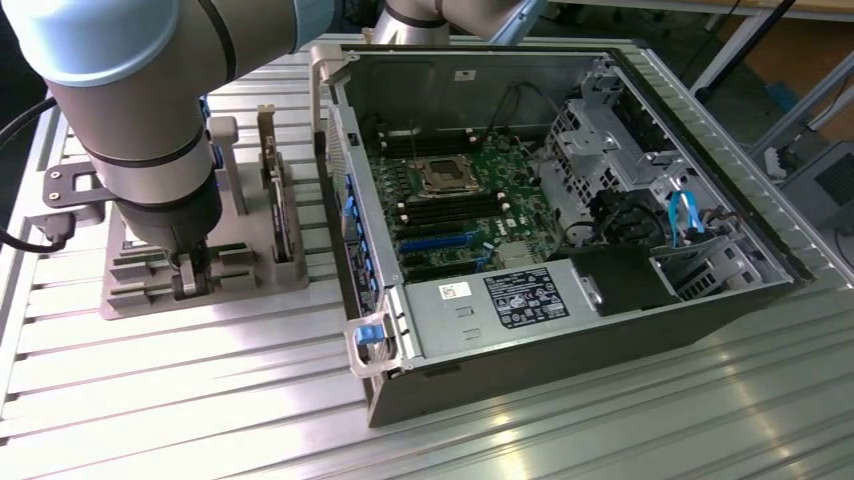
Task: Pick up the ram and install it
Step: 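Pick up the ram and move it above insertion slot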
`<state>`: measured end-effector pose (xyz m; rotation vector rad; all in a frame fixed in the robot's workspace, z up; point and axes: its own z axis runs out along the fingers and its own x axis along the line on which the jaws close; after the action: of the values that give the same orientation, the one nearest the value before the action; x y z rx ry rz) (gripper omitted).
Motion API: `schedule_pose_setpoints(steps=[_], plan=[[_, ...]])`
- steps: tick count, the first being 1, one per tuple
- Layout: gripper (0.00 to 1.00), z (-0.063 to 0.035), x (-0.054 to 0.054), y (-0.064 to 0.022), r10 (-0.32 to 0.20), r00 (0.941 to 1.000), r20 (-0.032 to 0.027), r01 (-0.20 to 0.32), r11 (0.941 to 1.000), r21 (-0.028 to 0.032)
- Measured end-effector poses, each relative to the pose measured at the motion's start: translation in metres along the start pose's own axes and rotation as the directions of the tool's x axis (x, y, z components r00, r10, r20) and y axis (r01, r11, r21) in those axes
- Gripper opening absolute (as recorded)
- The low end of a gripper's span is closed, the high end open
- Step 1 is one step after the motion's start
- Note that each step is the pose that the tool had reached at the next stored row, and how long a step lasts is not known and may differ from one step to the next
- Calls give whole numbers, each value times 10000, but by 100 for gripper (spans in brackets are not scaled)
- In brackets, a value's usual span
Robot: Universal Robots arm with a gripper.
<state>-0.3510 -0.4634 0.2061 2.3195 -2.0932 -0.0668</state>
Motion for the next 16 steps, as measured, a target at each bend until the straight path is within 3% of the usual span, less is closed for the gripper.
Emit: schedule_pose_setpoints(steps=[3, 4, 16], plan=[[28, 0, 0, 0, 0, 10000, 0, 0, 10000, -1], [21, 0, 0, 0, 0, 10000, 0, 0, 10000, 0], [21, 0, -12, -2, 0, 10000, 0, 0, 10000, 0]])
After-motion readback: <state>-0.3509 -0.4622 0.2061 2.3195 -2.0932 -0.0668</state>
